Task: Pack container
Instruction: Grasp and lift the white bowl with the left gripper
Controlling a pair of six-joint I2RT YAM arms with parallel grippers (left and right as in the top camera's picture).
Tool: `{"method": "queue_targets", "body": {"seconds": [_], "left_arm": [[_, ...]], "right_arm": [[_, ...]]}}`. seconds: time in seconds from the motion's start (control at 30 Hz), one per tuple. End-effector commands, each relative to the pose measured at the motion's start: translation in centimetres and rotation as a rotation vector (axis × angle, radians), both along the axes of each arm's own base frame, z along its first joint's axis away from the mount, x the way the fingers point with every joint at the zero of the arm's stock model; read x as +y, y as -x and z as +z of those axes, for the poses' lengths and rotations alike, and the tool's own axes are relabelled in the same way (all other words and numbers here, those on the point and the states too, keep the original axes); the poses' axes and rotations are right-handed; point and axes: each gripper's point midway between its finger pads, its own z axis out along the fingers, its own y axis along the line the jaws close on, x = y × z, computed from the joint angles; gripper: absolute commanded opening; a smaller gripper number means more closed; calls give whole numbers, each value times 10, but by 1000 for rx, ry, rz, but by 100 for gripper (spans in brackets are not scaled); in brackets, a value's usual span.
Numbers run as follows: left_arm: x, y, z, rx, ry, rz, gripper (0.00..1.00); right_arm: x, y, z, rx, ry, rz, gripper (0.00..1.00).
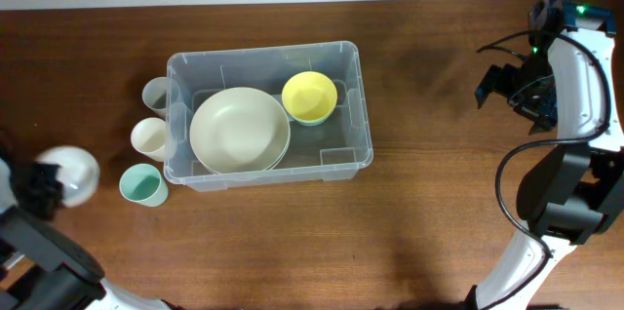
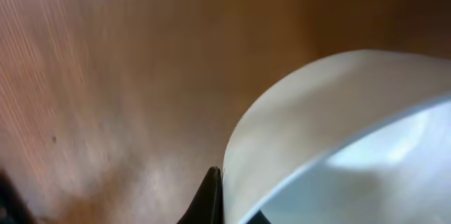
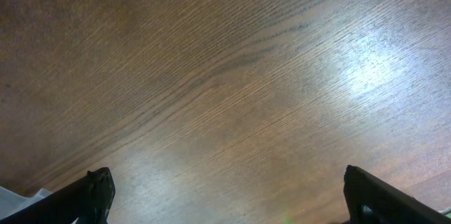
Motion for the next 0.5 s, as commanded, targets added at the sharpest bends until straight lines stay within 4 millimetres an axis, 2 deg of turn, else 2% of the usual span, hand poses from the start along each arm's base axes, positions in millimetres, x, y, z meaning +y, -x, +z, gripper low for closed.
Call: {"method": "queue_targets", "body": {"seconds": [0.0,0.03,0.07,0.1,0.13,0.17,0.23,0.33,0.47], "left_arm": [[22,-28,94,-186,-160,-29,1],[20,-37,115,-244,-170,-50,1],[12,-55,144,-342,-182,-124,1],[4,-67,163,-411,-187,-184,1],[-23,-95,203,-558,-199,-332,1],[-39,-108,222,-623,-208,-411,1],[-89,-138,263,-773,-239,-645,1],[-165,-168,291,-896,-269,-939,1],[-270,-193,294,-966,-259,-1271,1]], "right_arm": [[-1,1,2,-4,0,-4,99],[0,1,2,-4,-1,-4,99],[-1,1,2,-4,0,-4,99],[0,1,2,-4,0,-4,99],[-1,1,2,-4,0,-4,99],[-1,1,2,-4,0,-4,99],[0,1,2,-4,0,-4,99],[0,1,2,-4,0,-4,99],[0,1,2,-4,0,-4,99]]}}
